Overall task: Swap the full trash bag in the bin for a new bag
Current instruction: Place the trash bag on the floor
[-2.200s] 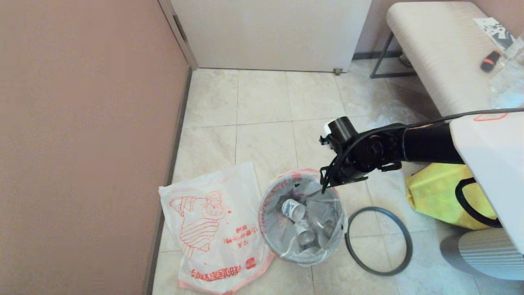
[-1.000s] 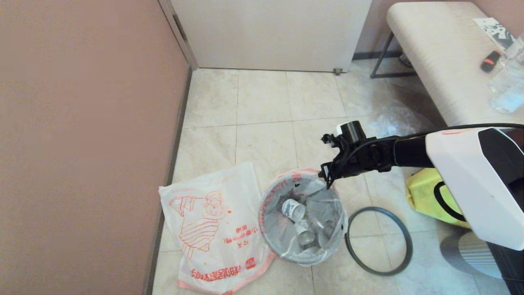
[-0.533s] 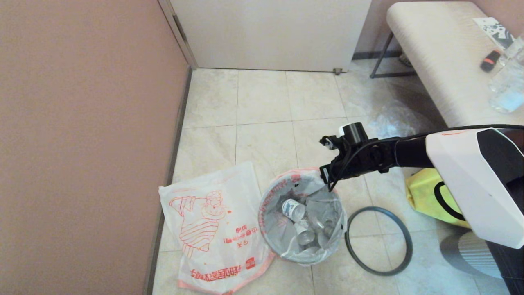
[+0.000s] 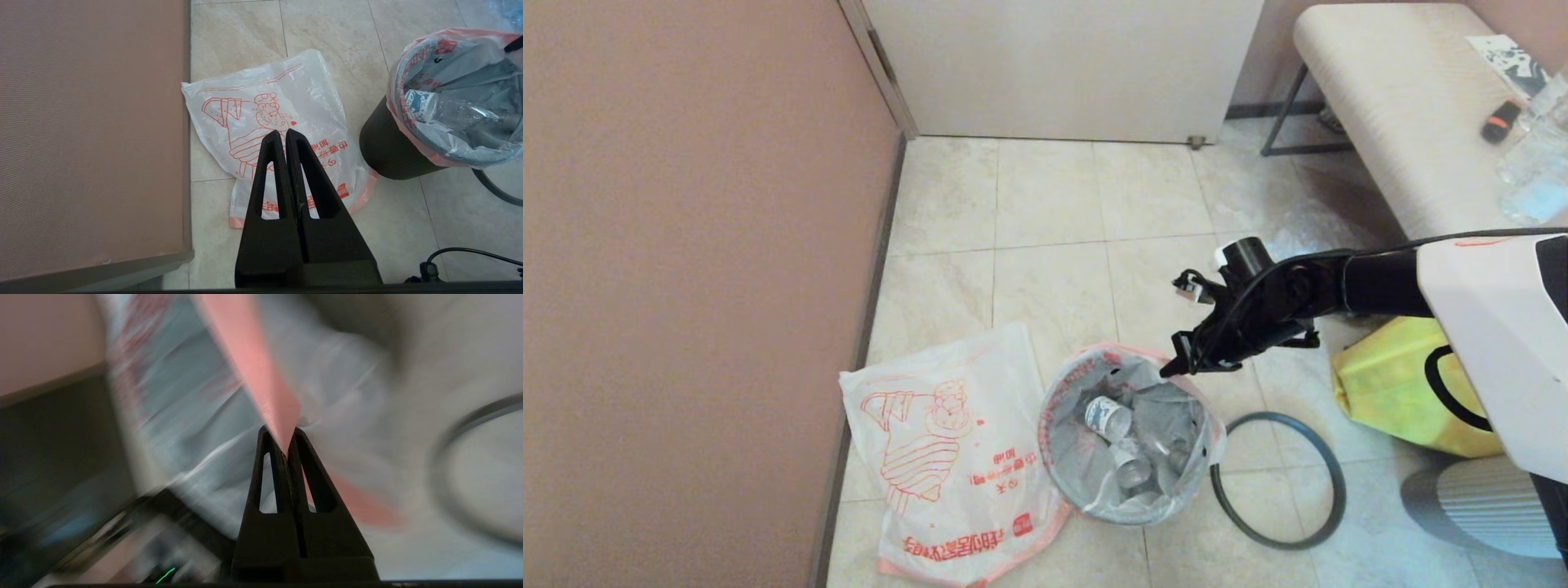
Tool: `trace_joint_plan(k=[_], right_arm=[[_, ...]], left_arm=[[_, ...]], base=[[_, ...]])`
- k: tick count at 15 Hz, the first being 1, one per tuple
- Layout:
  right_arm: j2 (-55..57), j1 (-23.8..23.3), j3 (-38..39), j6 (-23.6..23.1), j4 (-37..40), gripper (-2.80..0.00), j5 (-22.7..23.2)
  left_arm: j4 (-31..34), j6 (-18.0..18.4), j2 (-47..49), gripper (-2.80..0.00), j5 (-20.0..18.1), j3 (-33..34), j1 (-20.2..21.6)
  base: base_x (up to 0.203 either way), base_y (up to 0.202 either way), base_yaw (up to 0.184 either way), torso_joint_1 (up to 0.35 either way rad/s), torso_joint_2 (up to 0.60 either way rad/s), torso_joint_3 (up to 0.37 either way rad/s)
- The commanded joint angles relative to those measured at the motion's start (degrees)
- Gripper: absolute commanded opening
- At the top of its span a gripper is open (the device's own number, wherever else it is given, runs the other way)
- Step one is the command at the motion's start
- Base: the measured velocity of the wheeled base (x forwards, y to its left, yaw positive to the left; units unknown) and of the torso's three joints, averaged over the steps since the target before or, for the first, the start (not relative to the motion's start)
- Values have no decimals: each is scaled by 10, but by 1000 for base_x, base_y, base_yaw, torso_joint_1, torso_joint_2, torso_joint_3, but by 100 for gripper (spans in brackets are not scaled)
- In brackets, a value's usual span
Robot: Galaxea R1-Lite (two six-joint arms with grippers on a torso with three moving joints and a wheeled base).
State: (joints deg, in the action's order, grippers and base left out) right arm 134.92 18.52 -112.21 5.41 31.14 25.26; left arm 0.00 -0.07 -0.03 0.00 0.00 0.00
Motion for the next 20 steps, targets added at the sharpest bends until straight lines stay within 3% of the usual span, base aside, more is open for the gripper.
trace_joint_plan(k=[1,5,9,10,12,14,17,18,20], right_arm=[[5,-1,0,9,12,-280,40],[32,2,-2,18,22,-280,117],[33,1,-3,70,14,-280,326],[32,1,-3,82,13,-280,364],[33,2,-4,108,-3,-280,396],[38,3,-3,150,-37,-280,413],[22,-11,-3,160,-58,-280,402],[5,-19,-1,160,-57,-280,373],[-46,-22,20,159,-48,-280,249]], left_arm=[[0,0,0,-280,0,0,0],[0,0,0,-280,0,-1,0],[0,0,0,-280,0,0,0],[0,0,0,-280,0,0,0],[0,0,0,-280,0,0,0],[0,0,0,-280,0,-1,0],[0,1,0,-280,0,0,0],[0,0,0,-280,0,0,0],[0,1,0,-280,0,0,0]], base=[[0,0,0,0,0,0],[0,0,0,0,0,0],[0,0,0,0,0,0],[0,0,0,0,0,0],[0,0,0,0,0,0],[0,0,0,0,0,0],[0,0,0,0,0,0],[0,0,0,0,0,0],[0,0,0,0,0,0]])
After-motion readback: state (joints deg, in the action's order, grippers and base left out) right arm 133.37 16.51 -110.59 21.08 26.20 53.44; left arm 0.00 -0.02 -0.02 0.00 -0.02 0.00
